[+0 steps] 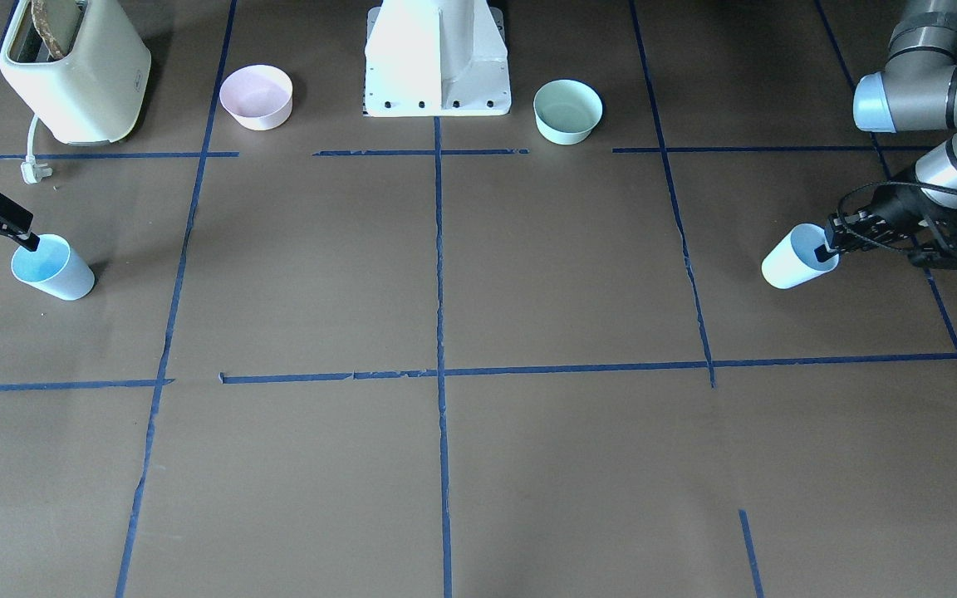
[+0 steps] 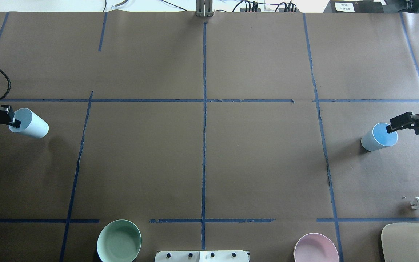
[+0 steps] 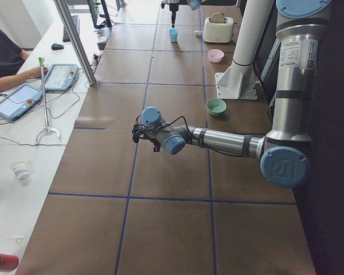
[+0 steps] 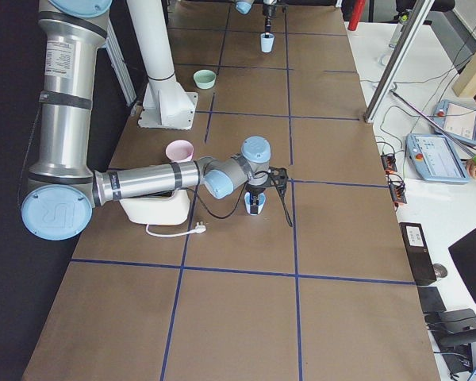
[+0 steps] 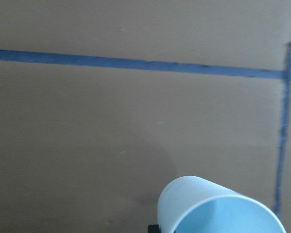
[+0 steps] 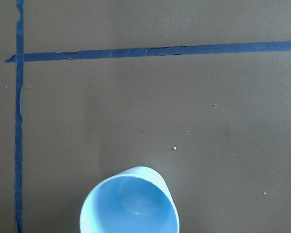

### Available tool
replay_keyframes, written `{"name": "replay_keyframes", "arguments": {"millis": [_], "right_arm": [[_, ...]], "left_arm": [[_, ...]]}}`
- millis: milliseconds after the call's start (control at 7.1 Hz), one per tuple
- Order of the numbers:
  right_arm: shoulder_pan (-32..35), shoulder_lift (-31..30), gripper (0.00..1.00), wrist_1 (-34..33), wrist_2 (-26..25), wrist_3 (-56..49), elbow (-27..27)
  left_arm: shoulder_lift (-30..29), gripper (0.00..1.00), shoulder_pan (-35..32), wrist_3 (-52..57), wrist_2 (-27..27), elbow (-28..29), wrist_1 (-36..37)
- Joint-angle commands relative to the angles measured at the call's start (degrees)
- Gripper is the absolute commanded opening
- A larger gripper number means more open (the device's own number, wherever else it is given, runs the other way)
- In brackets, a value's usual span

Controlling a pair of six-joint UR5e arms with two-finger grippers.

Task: Stack blue cups with both arms
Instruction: 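Reach the left gripper to the other light-blue cup and grasp it, then carry the left gripper's cup to table center while the right gripper lifts its cup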

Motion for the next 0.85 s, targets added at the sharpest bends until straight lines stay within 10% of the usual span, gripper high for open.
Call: {"name": "replay_keyframes", "arguments": {"millis": [0, 705], "right_arm": [[0.0, 0.2, 1.0, -0.1, -0.2, 0.1, -0.8], [-1.0, 2.6, 0.99, 0.0, -0.3, 0.1, -7.1]], "left_arm": [[-5.2, 0.0, 0.0, -4.4, -0.6, -4.8, 7.7], [-14.3, 0.0, 7.6, -15.3, 1.4, -11.3, 17.4]]}}
